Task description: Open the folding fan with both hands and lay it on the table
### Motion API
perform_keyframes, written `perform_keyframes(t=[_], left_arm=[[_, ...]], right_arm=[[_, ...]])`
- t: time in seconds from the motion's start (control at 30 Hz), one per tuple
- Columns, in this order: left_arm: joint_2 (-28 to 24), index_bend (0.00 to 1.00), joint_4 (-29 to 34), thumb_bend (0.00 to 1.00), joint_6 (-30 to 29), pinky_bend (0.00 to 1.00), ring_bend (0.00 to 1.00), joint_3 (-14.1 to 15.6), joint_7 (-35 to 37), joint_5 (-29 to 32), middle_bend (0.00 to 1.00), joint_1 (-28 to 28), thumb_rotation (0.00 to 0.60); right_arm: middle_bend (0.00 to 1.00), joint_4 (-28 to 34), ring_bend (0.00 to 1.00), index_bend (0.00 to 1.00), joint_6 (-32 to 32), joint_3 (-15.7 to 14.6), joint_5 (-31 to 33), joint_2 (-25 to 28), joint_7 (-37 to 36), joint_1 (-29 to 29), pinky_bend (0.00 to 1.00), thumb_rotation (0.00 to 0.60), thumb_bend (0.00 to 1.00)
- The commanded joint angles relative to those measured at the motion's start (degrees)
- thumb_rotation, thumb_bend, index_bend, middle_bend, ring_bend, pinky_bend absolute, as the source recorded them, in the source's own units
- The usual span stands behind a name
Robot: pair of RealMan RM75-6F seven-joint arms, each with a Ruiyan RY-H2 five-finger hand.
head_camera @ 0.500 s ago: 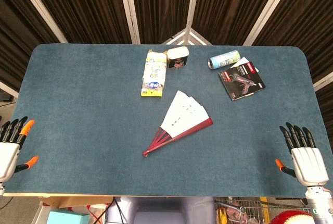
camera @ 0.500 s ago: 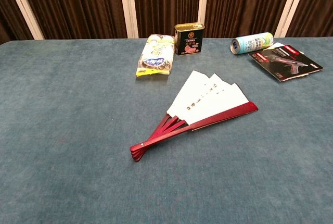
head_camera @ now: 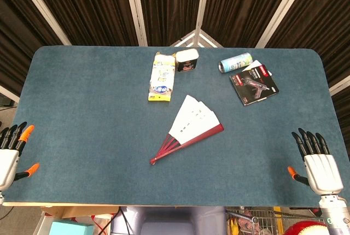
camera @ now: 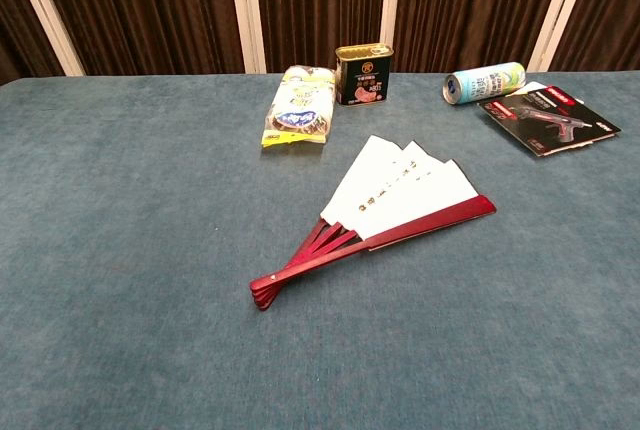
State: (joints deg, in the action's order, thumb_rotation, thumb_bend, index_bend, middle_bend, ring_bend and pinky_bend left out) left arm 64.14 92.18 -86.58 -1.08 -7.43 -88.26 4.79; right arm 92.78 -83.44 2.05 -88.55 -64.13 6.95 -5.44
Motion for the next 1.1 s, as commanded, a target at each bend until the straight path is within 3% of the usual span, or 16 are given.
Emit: perform_keyframes(t=[0.03,0.33,0.57,0.9,1.1], left_arm=[[0.07,0.00,-0.06,0.00,-0.04,0.00,0.00,-0.08,-0.07,0.08,0.00,0.00,0.600],[0.31,0.00,-0.06,0.00,-0.22,0.00,0.00,-0.52,0.01,0.51,0.00,0.02,0.600],[0.80,0.00,-0.30,0.00,-0.42,0.00,0.00,-0.64,-0.82,0.55,0.00,0.00,0.600],[1.54,0.00,-0.34,0.00,-0.07,0.00,0.00,-0.93,-2.75,1.13,0.00,0.22,0.600],[1.85,0.00,-0.57,0.00,-0.15,0.00,0.00,-1.18,-3.26,1.50,0.00,0.23,0.600]], right_arm=[[0.00,-0.18,0.00,0.00,-0.28,0.36,-0.54,-0.31,-0.73,-0.39,0.00,0.600,0.26],[0.00,-5.38,0.00,0.00,0.22,2.06,-3.90,-2.24,-4.58,-3.84,0.00,0.600,0.26],[0.00,-12.41,0.00,0.02,3.78,3.16,-7.32,-6.91,-9.75,-9.66,0.00,0.600,0.26],[0.04,-21.65,0.01,0.19,11.23,2.87,-14.08,-16.74,-14.34,-20.87,0.00,0.600,0.26],[0.09,-29.54,0.04,0.28,11.20,2.43,-16.72,-24.67,-18.03,-25.34,0.00,0.600,0.26]])
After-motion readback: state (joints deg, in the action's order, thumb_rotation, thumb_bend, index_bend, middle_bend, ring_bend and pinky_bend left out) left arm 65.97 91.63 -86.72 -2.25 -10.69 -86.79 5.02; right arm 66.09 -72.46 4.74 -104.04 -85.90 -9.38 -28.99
